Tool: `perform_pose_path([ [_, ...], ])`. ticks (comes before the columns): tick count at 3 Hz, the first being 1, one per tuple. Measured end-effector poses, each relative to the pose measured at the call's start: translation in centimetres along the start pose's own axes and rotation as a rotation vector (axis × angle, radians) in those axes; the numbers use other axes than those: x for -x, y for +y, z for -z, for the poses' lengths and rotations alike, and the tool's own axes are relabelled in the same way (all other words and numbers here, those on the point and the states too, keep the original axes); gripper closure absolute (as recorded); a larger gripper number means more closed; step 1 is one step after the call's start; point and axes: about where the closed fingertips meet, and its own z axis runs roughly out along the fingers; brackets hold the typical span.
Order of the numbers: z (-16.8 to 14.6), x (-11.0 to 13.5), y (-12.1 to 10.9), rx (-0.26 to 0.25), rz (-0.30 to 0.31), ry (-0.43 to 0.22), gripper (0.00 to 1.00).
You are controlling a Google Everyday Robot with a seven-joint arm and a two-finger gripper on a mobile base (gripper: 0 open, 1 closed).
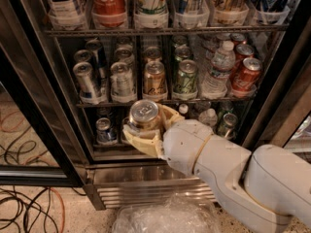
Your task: Pick orange can from middle shelf of fridge
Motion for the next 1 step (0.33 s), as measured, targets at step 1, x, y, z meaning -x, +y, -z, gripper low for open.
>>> perform_pose_path([
  [1,0.06,0.1,0.08,-0.002,-0.001,-0.001,1.0],
])
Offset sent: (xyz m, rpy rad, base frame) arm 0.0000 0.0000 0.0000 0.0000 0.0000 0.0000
